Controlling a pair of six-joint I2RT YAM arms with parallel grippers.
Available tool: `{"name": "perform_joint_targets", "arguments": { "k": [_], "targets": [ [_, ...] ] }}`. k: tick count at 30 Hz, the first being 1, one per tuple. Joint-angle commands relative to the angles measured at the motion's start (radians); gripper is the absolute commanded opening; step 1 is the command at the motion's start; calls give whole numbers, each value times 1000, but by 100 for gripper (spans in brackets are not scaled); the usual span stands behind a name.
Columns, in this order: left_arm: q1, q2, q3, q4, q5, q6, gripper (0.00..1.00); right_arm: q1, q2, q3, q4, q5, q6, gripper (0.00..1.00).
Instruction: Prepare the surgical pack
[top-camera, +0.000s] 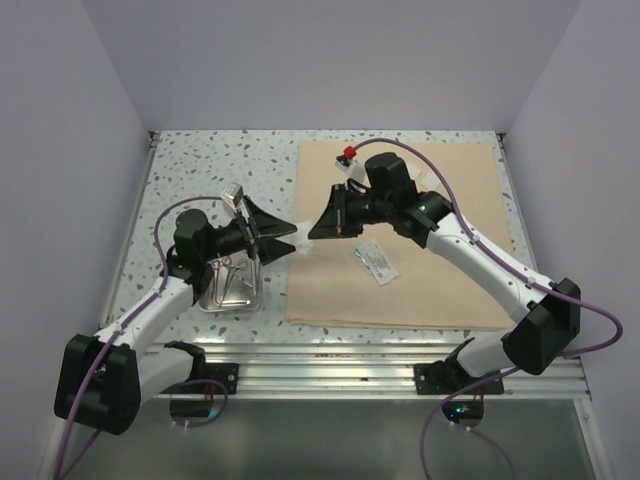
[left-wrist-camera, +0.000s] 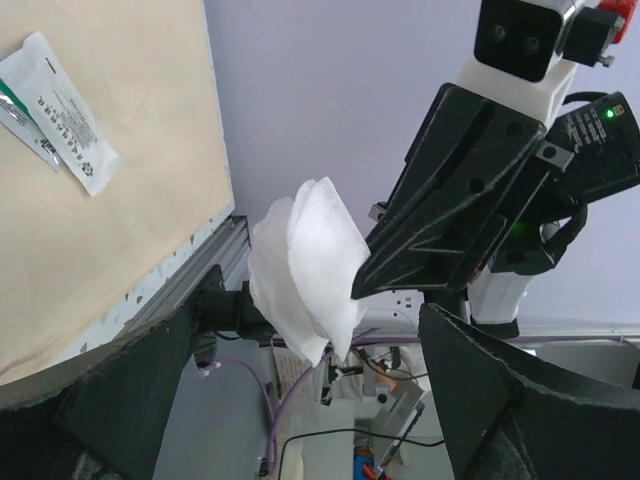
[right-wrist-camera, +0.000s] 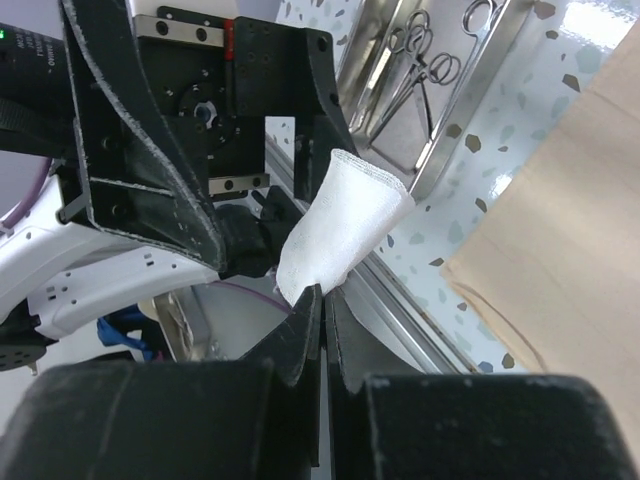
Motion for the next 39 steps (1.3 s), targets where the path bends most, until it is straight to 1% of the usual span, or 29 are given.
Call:
{"name": "perform_joint_targets", "arguments": {
  "k": [1,6,7,8,10,11,13,14,16,17,19,20,22,23,24,26,27,28,29,30,31,32,33,34,35,37,38,39],
  "targets": [
    [-5,10,9,43,-5,-33,98,27,-34,21,51,15,35,0],
    [-5,24,10,72,-9,-65,95,66,-25,21,59,33,46,0],
    [-5,25,10,79,-6,-70,94,69,-25,16,60,38,49,0],
    [-5,27,7,86,-5,-76,90,72,-25,15,65,41,49,0],
    [-5,24,4,100,-2,-86,87,78,-23,12,63,51,49,0],
    [-5,24,1,102,-1,-88,79,78,-22,12,63,54,47,0],
    [-5,24,-3,106,5,-86,67,80,-19,8,65,54,46,0],
    [-3,24,-7,109,5,-85,52,80,-17,8,65,58,46,0],
    [-2,24,-17,117,10,-87,38,80,-10,13,59,59,43,0],
    [3,24,-23,122,14,-86,26,78,-6,18,54,65,38,0],
    [9,19,-30,122,21,-74,11,80,1,28,36,70,32,0],
    [14,18,-36,116,21,-64,0,78,7,34,22,74,20,0],
    [23,13,-45,103,21,-50,0,80,15,48,-12,81,1,0],
    [28,13,-48,93,19,-27,0,80,23,54,-29,93,-5,14],
    [34,13,-43,58,21,4,0,78,27,62,-79,102,-14,24],
    [63,13,1,-48,15,100,0,75,33,94,-139,157,-46,38],
    [75,16,59,-232,2,260,0,66,38,126,-224,224,-77,53],
    [90,22,59,-339,-18,353,0,61,43,139,-266,258,-91,63],
    [103,29,126,-437,-44,445,0,52,44,148,-298,277,-103,69],
    [123,47,163,-649,-124,628,0,28,44,148,-334,281,-115,73],
    [132,61,200,-738,-171,716,0,14,41,137,-342,271,-132,77],
    [136,76,267,-815,-223,795,0,-2,38,127,-343,260,-137,77],
    [147,113,294,-933,-319,919,0,-34,29,116,-346,248,-141,78],
    [153,134,337,-973,-359,968,0,-48,24,96,-346,225,-149,78],
    [169,181,361,-1057,-440,1057,0,-64,23,87,-346,211,-157,79],
    [181,226,410,-1113,-517,1123,0,-103,24,74,-349,177,-180,79],
    [189,261,421,-1136,-598,1147,0,-117,27,74,-354,173,-189,79],
    [192,277,429,-1170,-628,1182,0,-133,40,82,-363,170,-198,79]
  ]
}}
